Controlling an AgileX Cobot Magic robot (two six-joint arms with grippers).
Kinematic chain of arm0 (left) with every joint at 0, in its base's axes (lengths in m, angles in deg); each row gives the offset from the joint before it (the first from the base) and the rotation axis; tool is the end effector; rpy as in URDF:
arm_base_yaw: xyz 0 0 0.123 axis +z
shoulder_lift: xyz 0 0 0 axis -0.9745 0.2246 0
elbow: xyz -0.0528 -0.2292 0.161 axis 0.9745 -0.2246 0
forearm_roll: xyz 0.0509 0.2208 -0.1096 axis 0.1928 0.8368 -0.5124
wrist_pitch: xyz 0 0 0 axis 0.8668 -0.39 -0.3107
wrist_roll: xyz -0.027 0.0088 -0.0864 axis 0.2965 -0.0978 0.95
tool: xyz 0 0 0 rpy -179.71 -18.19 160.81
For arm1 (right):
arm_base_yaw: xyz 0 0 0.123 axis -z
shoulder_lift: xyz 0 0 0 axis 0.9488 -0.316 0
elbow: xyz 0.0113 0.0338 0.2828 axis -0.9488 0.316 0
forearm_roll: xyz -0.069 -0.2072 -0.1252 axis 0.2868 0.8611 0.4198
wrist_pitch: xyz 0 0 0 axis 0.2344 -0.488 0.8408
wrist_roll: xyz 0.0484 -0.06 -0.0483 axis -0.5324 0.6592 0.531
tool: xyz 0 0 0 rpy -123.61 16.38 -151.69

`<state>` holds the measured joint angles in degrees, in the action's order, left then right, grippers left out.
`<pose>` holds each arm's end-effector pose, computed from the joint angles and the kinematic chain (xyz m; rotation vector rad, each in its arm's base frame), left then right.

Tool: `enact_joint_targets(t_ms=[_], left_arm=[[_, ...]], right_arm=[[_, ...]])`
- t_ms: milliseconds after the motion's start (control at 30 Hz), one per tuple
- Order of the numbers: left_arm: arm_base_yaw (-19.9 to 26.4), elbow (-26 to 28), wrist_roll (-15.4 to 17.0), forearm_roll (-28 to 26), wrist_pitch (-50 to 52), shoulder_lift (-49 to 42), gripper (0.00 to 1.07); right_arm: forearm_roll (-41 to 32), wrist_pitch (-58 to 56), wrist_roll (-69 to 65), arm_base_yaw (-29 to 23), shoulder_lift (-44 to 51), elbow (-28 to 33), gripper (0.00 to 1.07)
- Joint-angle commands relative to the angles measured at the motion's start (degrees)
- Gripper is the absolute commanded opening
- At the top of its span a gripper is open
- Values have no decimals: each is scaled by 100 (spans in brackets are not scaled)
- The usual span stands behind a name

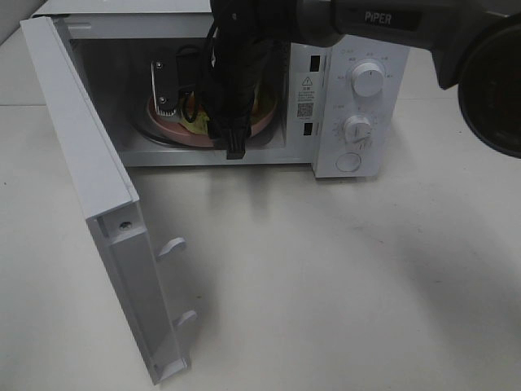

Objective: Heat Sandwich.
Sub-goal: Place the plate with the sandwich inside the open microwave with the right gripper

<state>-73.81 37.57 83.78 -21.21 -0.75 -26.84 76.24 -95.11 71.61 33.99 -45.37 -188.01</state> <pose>-0.0044 -0.0003 0.2770 -0.0315 2.0317 0.0511 0.4218 0.3129 0.1874 -1.9993 1.6447 -0.3125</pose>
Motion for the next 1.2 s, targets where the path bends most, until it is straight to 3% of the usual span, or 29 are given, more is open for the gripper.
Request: enact_joint_targets(t_ms=[33,100,600,1200], left_arm=[[11,-11,0,-40,63,-166,98],[11,-11,0,-40,63,-166,98],[11,-11,0,-40,63,-166,98],[11,-11,0,-40,63,-166,98]], right_arm=[[17,-6,-103,23,46,-29,79],[17,-17,-229,23,46,-29,87],[17,-23,-355,23,132,-17,79],[-143,1249,-332,11,1203,1937,76]])
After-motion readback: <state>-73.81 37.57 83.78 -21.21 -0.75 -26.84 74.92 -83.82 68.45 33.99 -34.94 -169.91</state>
